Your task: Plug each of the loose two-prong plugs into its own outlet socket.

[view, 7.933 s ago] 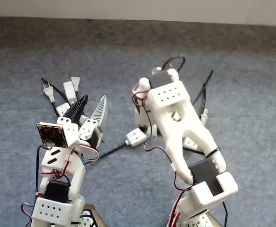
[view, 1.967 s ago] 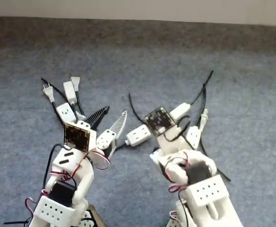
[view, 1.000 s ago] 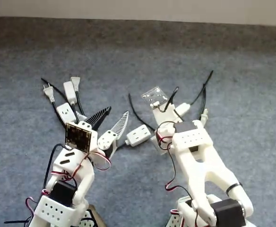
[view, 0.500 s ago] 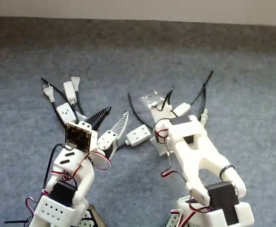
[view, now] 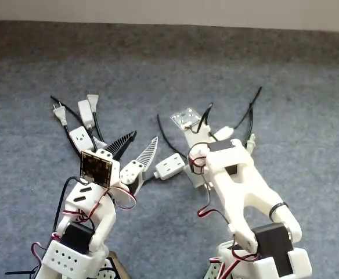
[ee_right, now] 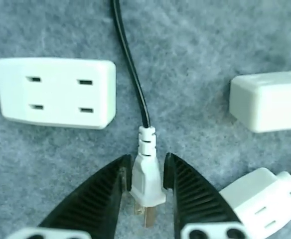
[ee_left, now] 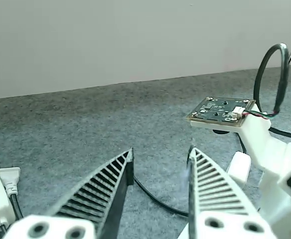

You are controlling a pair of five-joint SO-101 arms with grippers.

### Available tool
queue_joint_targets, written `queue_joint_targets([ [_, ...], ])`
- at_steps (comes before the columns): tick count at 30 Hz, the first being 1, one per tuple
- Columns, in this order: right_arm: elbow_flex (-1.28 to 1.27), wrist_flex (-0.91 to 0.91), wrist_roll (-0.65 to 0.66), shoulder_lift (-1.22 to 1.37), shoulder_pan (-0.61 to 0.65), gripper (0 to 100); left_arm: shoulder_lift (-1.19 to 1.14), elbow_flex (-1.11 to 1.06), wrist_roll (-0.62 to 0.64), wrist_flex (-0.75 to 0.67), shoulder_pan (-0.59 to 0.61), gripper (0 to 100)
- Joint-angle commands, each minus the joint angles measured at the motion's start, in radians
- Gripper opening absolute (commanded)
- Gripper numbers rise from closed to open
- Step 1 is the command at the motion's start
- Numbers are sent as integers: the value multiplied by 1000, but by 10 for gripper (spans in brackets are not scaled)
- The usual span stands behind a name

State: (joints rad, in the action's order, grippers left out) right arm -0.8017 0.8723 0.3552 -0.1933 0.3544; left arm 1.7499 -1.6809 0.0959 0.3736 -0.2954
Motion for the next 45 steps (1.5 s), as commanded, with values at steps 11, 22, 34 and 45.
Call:
queue_joint_targets([
  [11, 96, 61, 11, 133, -8, 112, 10, -16, 0, 0, -12, 189],
  [22, 194, 113, 11, 166, -4, 111, 10, -16, 0, 0, -12, 189],
  [34, 220, 163, 86, 168, -7, 34, 10, -16, 0, 0, -12, 189],
  [45, 213, 166, 86, 170, -7, 35, 10, -16, 0, 0, -10, 189],
])
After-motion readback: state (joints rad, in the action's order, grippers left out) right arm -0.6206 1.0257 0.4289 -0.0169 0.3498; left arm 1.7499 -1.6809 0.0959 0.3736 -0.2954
